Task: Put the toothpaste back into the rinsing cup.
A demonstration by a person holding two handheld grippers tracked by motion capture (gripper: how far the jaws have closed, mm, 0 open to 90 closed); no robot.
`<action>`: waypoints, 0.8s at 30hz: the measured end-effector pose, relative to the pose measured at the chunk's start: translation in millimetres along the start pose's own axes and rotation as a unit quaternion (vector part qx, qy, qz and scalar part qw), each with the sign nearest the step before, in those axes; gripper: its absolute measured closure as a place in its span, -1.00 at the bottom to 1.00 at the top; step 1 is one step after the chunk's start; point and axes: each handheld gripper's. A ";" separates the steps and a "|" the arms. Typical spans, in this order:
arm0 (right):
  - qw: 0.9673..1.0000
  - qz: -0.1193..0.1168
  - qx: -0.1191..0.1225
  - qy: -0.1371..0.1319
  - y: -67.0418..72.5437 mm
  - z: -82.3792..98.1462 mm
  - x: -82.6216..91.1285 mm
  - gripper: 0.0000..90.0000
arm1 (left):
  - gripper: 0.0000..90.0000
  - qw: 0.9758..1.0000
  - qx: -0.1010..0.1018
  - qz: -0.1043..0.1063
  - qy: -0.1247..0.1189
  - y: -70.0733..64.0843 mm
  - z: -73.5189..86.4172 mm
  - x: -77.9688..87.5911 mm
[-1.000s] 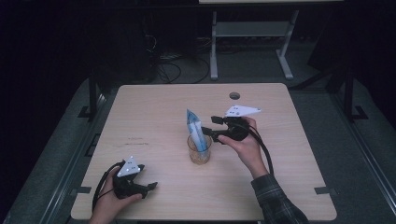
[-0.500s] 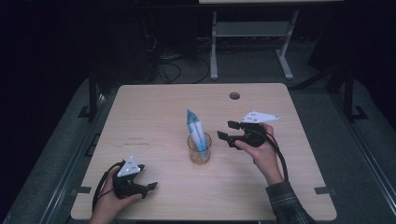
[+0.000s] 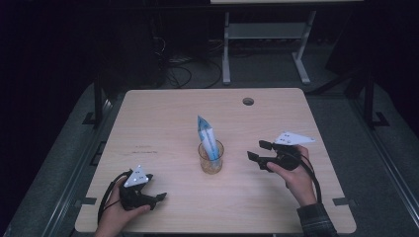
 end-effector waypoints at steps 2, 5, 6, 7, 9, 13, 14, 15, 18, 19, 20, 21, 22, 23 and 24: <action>1.000 0.004 -0.002 0.001 -1.4 5.1 5.2 -0.26 | -0.70 1.000 0.000 0.000 -0.001 0.0 0.1 -0.1; 1.000 0.011 -0.006 0.005 -2.7 13.0 12.1 -0.27 | -0.70 1.000 0.000 0.000 -0.001 -0.1 0.1 -0.1; 1.000 0.013 -0.006 0.007 -3.2 15.7 14.1 -0.28 | -0.70 1.000 0.000 0.000 -0.001 -0.1 0.1 -0.1; 1.000 0.015 -0.008 0.009 -3.5 17.8 15.5 -0.28 | -0.70 1.000 0.000 0.000 -0.001 -0.1 0.1 -0.1; 1.000 0.023 -0.008 0.017 -4.6 24.6 19.7 -0.29 | -0.70 1.000 0.000 0.000 -0.001 -0.1 0.1 -0.1; 0.999 0.038 -0.008 0.029 -8.2 37.9 26.8 -0.32 | -0.70 1.000 -0.002 0.000 0.001 0.2 0.1 0.2; 0.999 0.040 -0.009 0.032 -8.9 40.1 28.0 -0.33 | -0.70 1.000 -0.001 0.000 0.001 0.0 0.1 0.1; 0.998 0.044 -0.010 0.036 -10.2 43.7 30.0 -0.35 | -0.70 1.000 -0.001 0.000 0.001 0.0 0.1 0.1; 0.998 0.050 -0.015 0.041 -12.9 50.8 35.3 -0.37 | -0.70 1.000 -0.001 0.000 0.000 0.0 0.1 0.1; 0.998 0.053 -0.016 0.042 -13.8 53.1 37.5 -0.38 | -0.70 1.000 -0.001 0.000 0.001 0.0 0.1 0.1; 0.997 0.055 -0.016 0.042 -14.8 55.5 39.5 -0.40 | -0.70 1.000 -0.001 0.000 0.000 0.0 0.1 0.1; 0.997 0.057 -0.018 0.044 -15.6 58.0 41.5 -0.43 | -0.70 1.000 -0.001 0.000 0.001 0.0 0.1 0.1; 0.997 0.060 -0.020 0.047 -16.7 60.4 43.4 -0.47 | -0.70 1.000 -0.001 0.000 0.001 0.0 0.1 0.1; 0.997 0.062 -0.021 0.052 -18.1 63.8 45.3 -0.51 | -0.70 1.000 -0.001 0.000 0.001 0.0 0.1 0.1; 0.996 0.064 -0.021 0.053 -18.6 66.0 46.3 -0.55 | -0.70 1.000 -0.001 0.000 0.001 0.0 0.1 0.1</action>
Point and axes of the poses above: each handheld gripper's, and its own axes: x roughly backward along the jaws, z roughly out of its underside, y roughly to its left, and after that the axes turned 5 degrees about -x, right-handed
